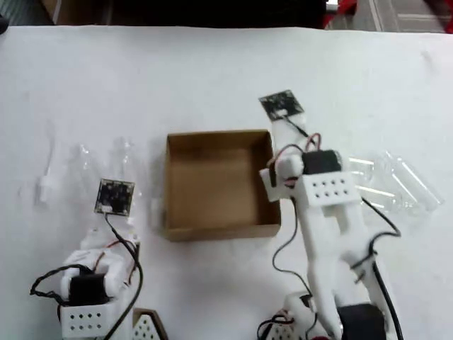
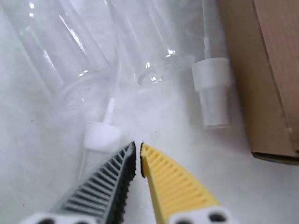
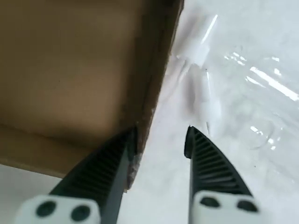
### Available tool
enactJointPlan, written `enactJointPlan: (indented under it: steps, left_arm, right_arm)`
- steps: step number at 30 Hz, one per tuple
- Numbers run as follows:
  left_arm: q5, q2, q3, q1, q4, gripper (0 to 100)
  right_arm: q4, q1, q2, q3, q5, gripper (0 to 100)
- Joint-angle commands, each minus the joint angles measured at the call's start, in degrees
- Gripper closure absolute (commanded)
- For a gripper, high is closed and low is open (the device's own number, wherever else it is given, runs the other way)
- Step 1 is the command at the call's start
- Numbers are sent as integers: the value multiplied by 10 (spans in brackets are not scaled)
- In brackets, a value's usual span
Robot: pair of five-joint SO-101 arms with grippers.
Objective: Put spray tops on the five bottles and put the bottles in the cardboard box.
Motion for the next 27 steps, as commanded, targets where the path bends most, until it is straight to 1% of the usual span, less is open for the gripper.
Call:
enactJointPlan:
  steps: [1, 5, 12, 18, 22, 27]
  left_arm:
    - [-6, -5, -2, -6, 0, 977]
    - [-6, -5, -2, -6, 0, 977]
    - [-7, -5, -2, -6, 0, 977]
    - [-7, -5, -2, -6, 0, 977]
    - [-7, -5, -2, -6, 0, 977]
    - [-7, -5, -2, -6, 0, 977]
  right_arm:
    - [-1, -29, 30, -57, -21, 846]
    - [-1, -34, 82, -89, -43, 846]
    - [-15, -29, 168, -116, -40, 846]
    - [-44, -16, 191, -113, -42, 851]
    - [-41, 5, 192, -112, -43, 902]
    - [-61, 21, 192, -76, -43, 914]
